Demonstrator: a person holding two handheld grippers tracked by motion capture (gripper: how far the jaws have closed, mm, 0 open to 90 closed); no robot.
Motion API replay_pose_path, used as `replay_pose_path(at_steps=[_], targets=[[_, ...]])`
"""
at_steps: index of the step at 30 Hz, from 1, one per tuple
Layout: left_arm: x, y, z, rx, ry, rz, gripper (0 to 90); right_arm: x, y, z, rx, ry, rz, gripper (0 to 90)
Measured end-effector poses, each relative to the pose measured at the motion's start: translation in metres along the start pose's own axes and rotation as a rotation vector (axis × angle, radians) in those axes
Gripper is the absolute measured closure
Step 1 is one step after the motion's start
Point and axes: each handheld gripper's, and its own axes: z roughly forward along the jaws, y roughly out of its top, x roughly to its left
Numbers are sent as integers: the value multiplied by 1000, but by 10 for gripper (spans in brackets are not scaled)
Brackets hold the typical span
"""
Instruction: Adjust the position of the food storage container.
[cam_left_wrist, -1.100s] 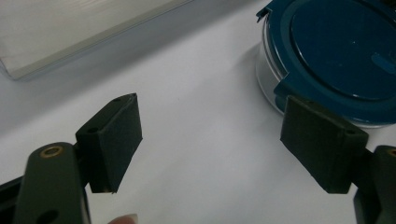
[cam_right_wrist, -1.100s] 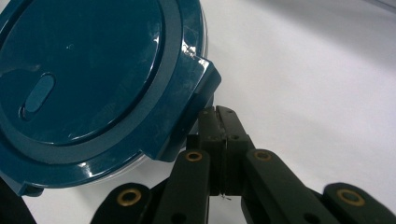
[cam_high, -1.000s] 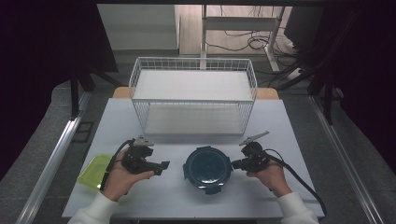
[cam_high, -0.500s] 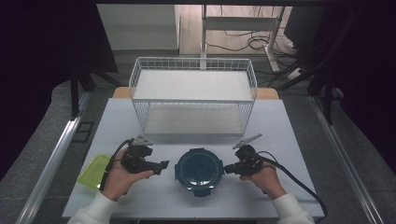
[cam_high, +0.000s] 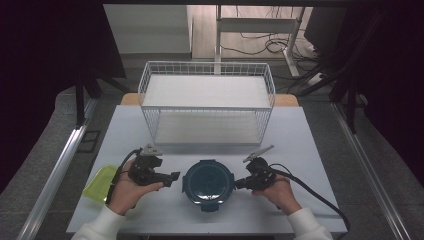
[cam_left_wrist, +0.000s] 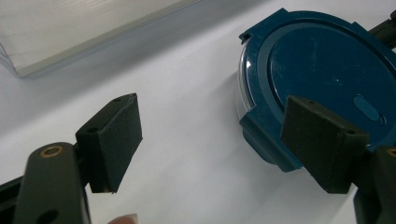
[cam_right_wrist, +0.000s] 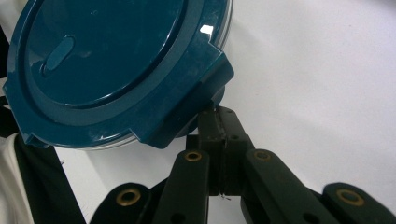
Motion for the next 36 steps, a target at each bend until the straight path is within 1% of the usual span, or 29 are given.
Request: replay_pose_path(at_steps=[8,12,13,15,16,17,18,22,24,25,26,28,29,30,31,32,33,34,36], targets=[[0,0,0,-2,1,-1,202,2,-1,0,5,16,-11,888],[1,0,-3,-13,-2,-7,202,0,-1,-2,-10,19,-5,887],[1,0,-4,-19,-3,-10,202,-1,-2,-7,-41,21,5,887],[2,-1,-5,-23,2,-17,203,-2,-2,-16,-85,5,19,887],[2,-1,-5,-23,2,-17,202,-2,-2,-16,-85,5,19,887],[2,0,-5,-28,1,-20,202,-2,-3,-20,-101,-1,22,887],[1,0,-6,-32,1,-21,203,-3,-4,-26,-135,-10,28,887],[0,2,-6,-46,-4,-22,204,-3,-11,-41,-203,-19,46,872],[0,1,-5,-50,-7,-23,204,-2,-17,-48,-243,-17,57,815],[-1,0,-5,-54,-12,-21,205,-2,-22,-53,-284,-17,74,709],[-1,0,-5,-54,-15,-19,205,-2,-25,-56,-310,-22,87,630],[-2,0,-7,-61,-16,-21,205,-1,-27,-59,-328,-15,120,473],[-2,0,-8,-64,-17,-21,205,-1,-28,-62,-338,2,149,443],[-2,0,-10,-75,-20,-24,205,-1,-29,-63,-343,19,165,443],[-2,0,-11,-82,-20,-28,205,0,-29,-64,-360,44,190,442],[-2,0,-11,-82,-20,-28,205,0,-29,-64,-360,44,190,442],[-3,-1,-13,-89,-22,-35,205,1,-29,-64,-367,50,200,422],[-3,-2,-14,-91,-23,-37,205,1,-29,-63,-369,47,210,398],[-2,-3,-16,-96,-32,-55,206,1,-29,-61,-357,34,225,356]])
